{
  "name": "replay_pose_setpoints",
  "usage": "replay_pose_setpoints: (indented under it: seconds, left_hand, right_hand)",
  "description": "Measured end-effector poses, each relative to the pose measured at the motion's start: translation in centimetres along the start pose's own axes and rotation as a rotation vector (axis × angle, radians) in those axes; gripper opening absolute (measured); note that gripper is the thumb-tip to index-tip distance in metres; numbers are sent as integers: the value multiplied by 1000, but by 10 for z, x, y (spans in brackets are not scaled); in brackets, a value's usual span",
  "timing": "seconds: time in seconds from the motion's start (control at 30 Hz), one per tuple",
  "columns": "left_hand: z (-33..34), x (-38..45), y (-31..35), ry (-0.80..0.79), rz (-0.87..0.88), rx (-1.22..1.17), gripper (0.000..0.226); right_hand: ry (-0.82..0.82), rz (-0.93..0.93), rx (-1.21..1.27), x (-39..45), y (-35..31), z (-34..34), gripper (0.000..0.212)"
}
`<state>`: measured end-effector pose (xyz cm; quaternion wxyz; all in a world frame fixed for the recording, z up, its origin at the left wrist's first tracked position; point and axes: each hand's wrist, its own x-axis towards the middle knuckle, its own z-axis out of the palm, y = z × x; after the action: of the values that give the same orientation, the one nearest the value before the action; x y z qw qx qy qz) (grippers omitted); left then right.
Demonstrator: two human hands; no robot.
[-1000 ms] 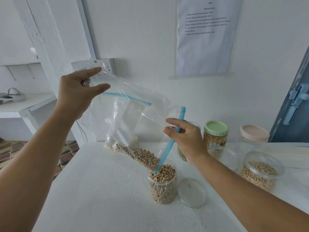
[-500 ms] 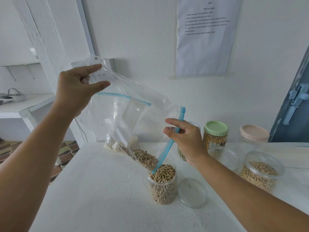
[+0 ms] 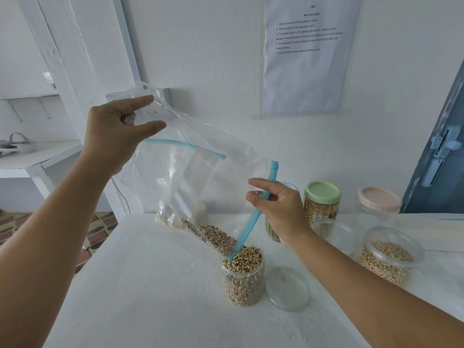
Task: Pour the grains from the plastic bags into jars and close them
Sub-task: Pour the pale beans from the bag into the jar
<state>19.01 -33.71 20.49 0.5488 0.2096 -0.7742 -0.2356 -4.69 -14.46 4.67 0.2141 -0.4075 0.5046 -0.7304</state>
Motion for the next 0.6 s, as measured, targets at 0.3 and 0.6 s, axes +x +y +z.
replay_pose_setpoints:
  seconds: [0.3,0.6]
  left_hand:
    - [3,-2,3,-20,1,15,54]
    - [9,4,14,-34,42,36,49]
  right_hand:
    - [26,17,-20,-4,-3,-4,30]
    - [47,15,-20,-5,-3,-6,30]
